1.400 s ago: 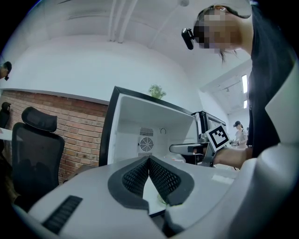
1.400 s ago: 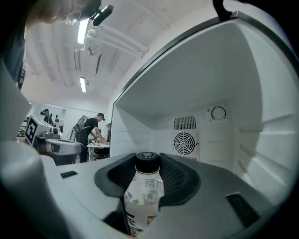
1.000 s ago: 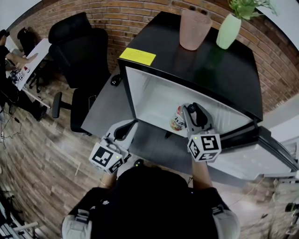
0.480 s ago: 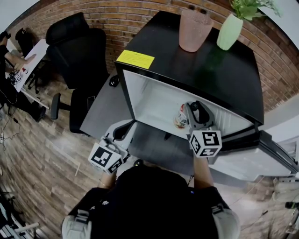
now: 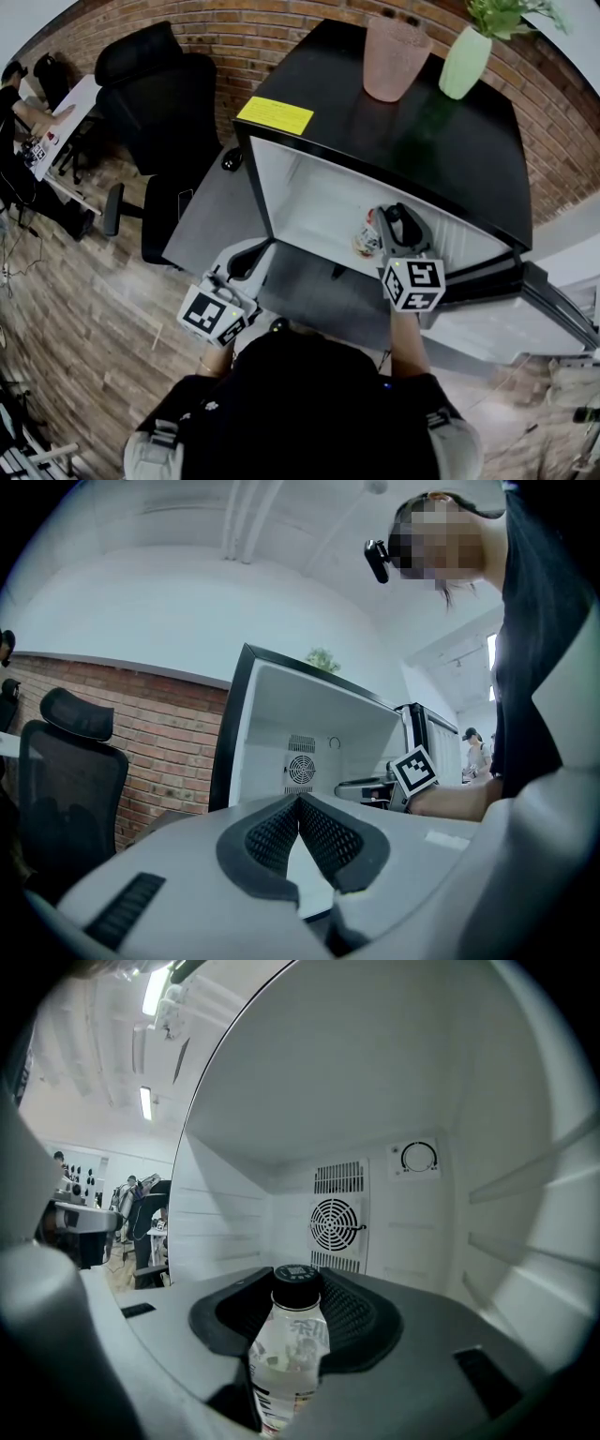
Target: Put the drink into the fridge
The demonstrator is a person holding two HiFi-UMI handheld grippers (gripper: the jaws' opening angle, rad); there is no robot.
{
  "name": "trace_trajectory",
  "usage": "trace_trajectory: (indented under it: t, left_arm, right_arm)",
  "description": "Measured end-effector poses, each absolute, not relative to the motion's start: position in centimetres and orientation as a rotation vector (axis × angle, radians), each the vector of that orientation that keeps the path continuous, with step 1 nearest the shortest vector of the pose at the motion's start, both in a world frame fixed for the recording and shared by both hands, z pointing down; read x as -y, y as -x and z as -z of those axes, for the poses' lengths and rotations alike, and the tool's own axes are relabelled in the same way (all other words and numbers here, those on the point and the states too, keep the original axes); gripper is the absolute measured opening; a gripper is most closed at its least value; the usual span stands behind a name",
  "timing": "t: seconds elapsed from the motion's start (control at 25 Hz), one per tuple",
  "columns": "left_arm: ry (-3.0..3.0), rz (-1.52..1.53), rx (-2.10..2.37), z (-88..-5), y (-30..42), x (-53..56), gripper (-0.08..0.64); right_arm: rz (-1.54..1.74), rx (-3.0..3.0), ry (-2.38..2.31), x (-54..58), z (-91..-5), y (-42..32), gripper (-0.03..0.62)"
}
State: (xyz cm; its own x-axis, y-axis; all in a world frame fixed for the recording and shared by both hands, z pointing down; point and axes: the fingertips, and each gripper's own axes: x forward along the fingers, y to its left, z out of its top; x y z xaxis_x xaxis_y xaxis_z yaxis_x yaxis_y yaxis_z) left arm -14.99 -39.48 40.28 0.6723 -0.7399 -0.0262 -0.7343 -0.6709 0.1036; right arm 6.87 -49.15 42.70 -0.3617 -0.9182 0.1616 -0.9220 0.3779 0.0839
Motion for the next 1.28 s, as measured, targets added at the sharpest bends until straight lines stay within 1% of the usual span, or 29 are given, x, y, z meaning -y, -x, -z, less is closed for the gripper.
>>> trace_trajectory:
  t: [0.56,0.64,0.76,1.0,1.12,1.28]
  left_arm:
    - [-2.783,0.099,1.233,-40.5,15.6,38.5,0.003]
    - [-2.782,0.1,1.233,-40.6,15.7,38.3,0.003]
    - [-2.782,0.102,1.231,-40.6,15.9,38.1,0.003]
    - [-2.781,0.102,1.212,-40.8,15.8,37.8,0.003]
    - [-2.784,0.094,1.185,-41.1,15.4,37.9,0.003]
    - [-2.804,0.095,1.135,-41.1,14.3,38.2,0.003]
  right_arm:
    - [0.009,2.408,-1.687,48.7,-43.0,-7.0,0.158]
    - [0.013,2.404,-1.696,48.7,-42.9,-7.1,0.167]
    - [0.033,2.417,-1.722,48.4,-41.9,-7.1,0.183]
    - [0.118,2.461,-1.768,46.8,-39.8,-7.0,0.189]
    - [0.174,2.526,-1.798,45.3,-38.3,-6.6,0.184]
    - [0.186,2.57,-1.81,43.4,-37.4,-6.4,0.152]
